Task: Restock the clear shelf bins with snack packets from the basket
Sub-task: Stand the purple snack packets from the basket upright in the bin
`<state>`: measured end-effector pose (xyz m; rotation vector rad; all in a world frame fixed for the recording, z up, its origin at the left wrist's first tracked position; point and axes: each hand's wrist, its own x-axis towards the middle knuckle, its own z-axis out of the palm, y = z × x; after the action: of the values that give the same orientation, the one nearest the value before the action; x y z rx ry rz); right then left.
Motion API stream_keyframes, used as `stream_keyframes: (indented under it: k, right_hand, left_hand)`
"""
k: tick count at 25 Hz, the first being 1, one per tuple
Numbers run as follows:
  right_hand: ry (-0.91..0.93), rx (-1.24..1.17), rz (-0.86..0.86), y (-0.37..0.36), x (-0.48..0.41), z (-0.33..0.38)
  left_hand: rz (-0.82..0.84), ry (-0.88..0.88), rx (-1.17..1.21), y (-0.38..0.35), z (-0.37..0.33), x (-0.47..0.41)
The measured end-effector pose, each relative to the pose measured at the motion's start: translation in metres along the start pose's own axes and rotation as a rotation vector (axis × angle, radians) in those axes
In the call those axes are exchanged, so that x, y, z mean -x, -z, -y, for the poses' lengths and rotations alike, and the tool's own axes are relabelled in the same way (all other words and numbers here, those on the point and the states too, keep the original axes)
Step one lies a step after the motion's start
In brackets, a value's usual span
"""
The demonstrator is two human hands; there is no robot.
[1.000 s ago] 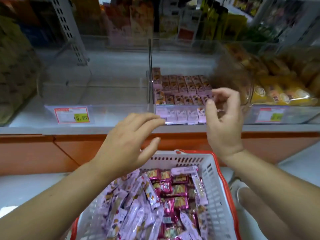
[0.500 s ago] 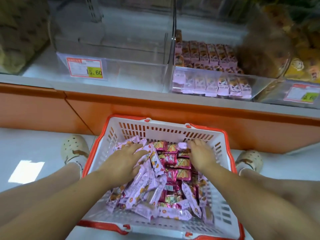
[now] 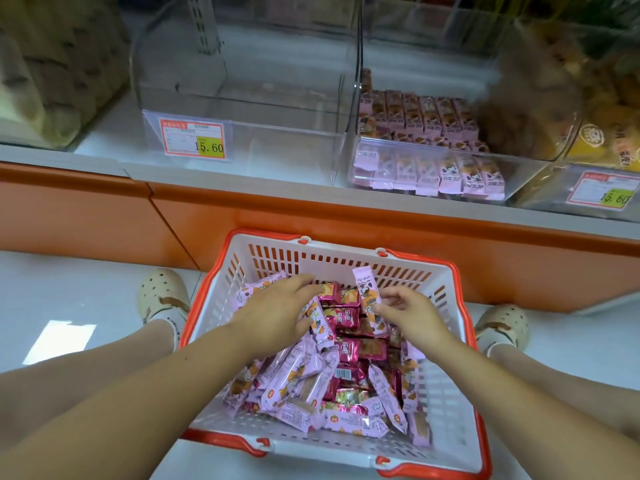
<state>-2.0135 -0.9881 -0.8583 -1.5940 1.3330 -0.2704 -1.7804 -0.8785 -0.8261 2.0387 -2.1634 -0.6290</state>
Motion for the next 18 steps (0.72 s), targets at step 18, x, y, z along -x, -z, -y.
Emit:
stream_keyframes:
  k: [18]
  right_hand:
    - [-0.052, -0.453, 0.302, 0.015, 0.063, 0.041]
  left_hand:
    - [-0.040, 0.232, 1.286, 0.029, -0.055, -0.020]
